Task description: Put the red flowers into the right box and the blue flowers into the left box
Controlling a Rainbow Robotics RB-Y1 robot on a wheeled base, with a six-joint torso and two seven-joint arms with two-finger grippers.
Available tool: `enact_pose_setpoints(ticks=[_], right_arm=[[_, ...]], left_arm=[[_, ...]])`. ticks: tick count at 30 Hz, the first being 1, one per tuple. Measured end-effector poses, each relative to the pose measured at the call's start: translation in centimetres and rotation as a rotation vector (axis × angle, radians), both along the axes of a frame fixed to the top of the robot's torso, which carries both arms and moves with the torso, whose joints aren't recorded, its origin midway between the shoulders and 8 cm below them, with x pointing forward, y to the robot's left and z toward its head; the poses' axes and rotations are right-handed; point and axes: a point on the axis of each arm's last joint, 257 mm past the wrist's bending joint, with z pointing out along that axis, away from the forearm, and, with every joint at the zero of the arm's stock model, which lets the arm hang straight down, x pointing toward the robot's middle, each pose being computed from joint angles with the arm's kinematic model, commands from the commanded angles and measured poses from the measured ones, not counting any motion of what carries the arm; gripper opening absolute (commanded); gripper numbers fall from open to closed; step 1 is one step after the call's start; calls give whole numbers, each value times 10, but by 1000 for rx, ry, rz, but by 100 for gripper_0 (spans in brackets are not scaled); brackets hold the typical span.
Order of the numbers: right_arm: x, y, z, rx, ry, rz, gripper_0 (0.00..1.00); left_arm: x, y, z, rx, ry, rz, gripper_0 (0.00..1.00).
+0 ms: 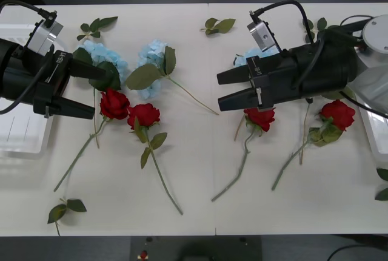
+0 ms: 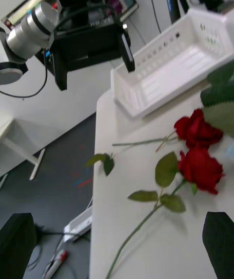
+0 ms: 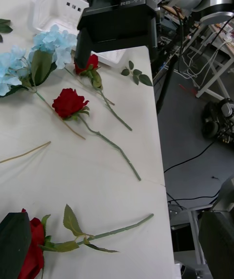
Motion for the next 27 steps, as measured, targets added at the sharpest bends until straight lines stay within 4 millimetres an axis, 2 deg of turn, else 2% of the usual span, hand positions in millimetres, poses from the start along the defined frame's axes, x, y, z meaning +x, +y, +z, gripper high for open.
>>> enact_pose_setpoints(ticks=[2, 5, 10, 13, 17, 23, 27], right_arm=[[-3, -16, -8, -120, 147, -24, 100], [-2, -39, -2, -224, 372, -120, 100], [1, -90, -3, -450, 555, -280, 100], [5, -116, -8, -561, 636, -399, 100], [14, -156, -30, -719, 682, -572, 100], [36, -199, -53, -787, 755, -857, 100], [35, -227, -69, -765, 833, -1023, 100]], left_arm=[[4, 1, -2, 9, -7, 13, 100], [13, 4, -7, 31, -24, 45, 100], [39, 21, -24, 133, -86, 129, 100], [57, 35, -27, 205, -115, 210, 100], [74, 46, -23, 247, 24, 419, 100], [86, 59, -28, 333, 72, 594, 100], [95, 71, -31, 326, 216, 817, 100]])
